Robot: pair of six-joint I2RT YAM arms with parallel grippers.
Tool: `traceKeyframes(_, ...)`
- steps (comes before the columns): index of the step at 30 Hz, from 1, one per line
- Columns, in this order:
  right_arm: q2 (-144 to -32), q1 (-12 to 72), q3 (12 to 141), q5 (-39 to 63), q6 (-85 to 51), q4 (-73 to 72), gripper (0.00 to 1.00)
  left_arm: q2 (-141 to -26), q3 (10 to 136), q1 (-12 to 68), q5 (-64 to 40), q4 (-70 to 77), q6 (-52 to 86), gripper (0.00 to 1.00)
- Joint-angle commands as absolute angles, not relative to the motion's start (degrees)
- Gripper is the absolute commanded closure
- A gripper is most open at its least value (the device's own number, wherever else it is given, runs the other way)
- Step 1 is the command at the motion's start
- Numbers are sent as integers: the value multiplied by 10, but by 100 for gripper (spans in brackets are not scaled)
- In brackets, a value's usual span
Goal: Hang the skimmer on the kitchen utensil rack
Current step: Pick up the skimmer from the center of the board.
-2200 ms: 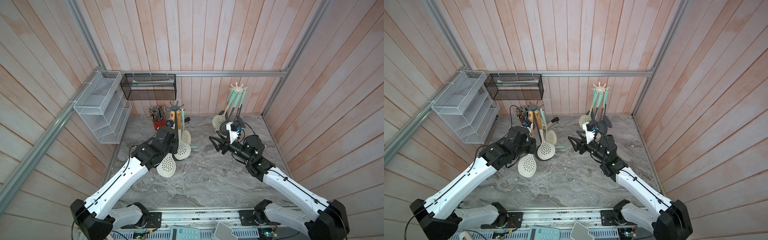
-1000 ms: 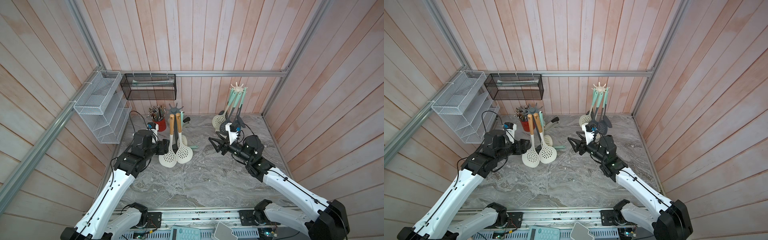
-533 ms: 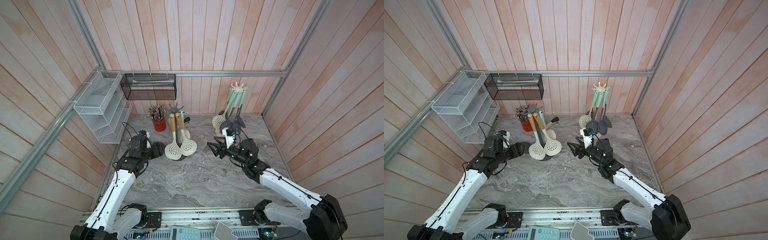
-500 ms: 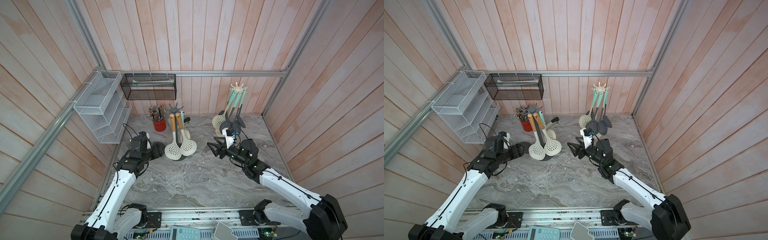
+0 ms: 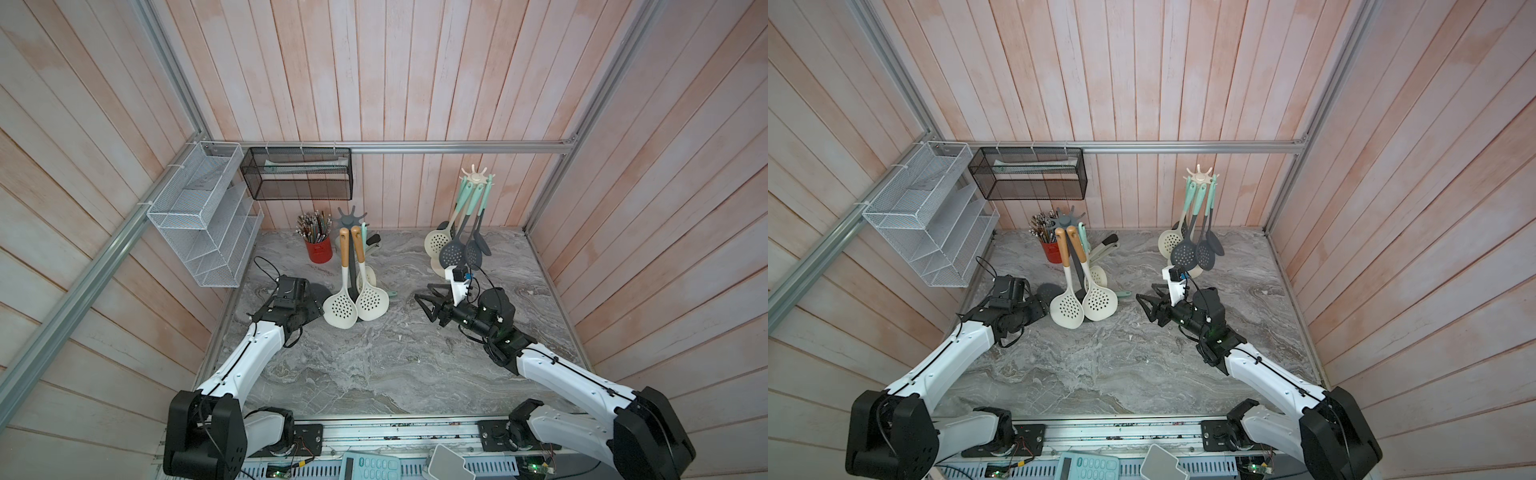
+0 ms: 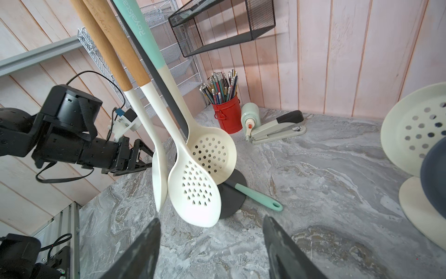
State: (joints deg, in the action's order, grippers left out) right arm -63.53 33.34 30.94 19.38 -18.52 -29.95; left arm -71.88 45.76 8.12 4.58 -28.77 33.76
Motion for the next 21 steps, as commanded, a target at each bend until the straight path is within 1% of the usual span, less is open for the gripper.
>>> traceKeyframes(1,-630,337,294,201,-199,-330,32,-744,490,74,58,-268,345,23)
traceKeyframes(13,-638,335,269,194,-191,-333,32,-859,571,54,71,-270,338,32)
traceKeyframes(21,-664,332,283,214,-207,-330,32,-905,570,49,57,-230,336,32)
